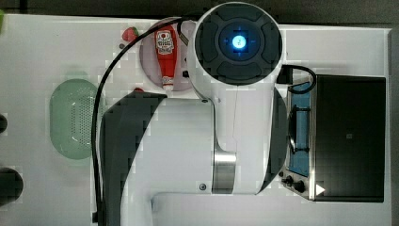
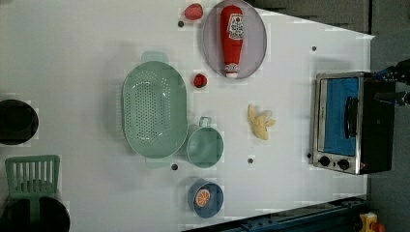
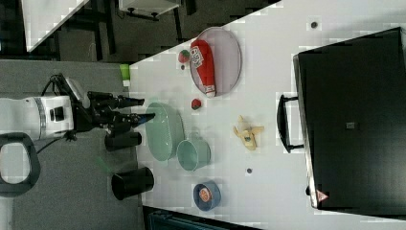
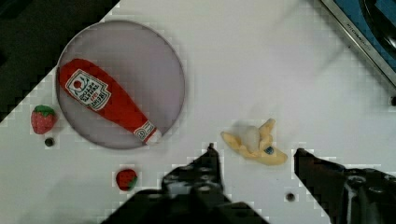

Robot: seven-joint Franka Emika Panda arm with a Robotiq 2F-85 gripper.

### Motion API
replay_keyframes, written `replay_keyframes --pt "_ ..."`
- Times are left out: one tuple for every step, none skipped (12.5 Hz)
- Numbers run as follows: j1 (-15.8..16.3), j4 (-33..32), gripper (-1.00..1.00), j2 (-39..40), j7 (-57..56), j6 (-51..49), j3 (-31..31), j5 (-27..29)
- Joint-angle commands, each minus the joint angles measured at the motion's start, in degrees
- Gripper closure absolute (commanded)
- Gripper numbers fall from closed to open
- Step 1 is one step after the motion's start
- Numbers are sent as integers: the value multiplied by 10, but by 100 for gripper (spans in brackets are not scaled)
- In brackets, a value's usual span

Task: Pick Banana and place it in mug.

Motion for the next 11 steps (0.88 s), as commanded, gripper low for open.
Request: replay_keyframes --pt "6 -54 -59 -165 -8 -128 -20 7" --pt "6 -55 -81 -164 -8 -128 -20 7" --pt "6 -57 -99 -163 -8 -128 -20 7" --pt "7 -64 -100 -161 -9 -127 -20 7" --pt "7 -76 -100 -157 -9 -125 -19 7" --pt "7 -94 -100 -151 -10 -115 -19 7" --pt "7 -114 -100 -145 -12 -96 -19 7" --pt "7 -138 -100 -137 -17 -69 -19 7" --pt "7 -163 -100 -130 -29 -36 -19 7" --pt "8 -187 -100 -121 -47 3 -19 7" --pt "8 -209 -100 -110 -71 40 -19 7"
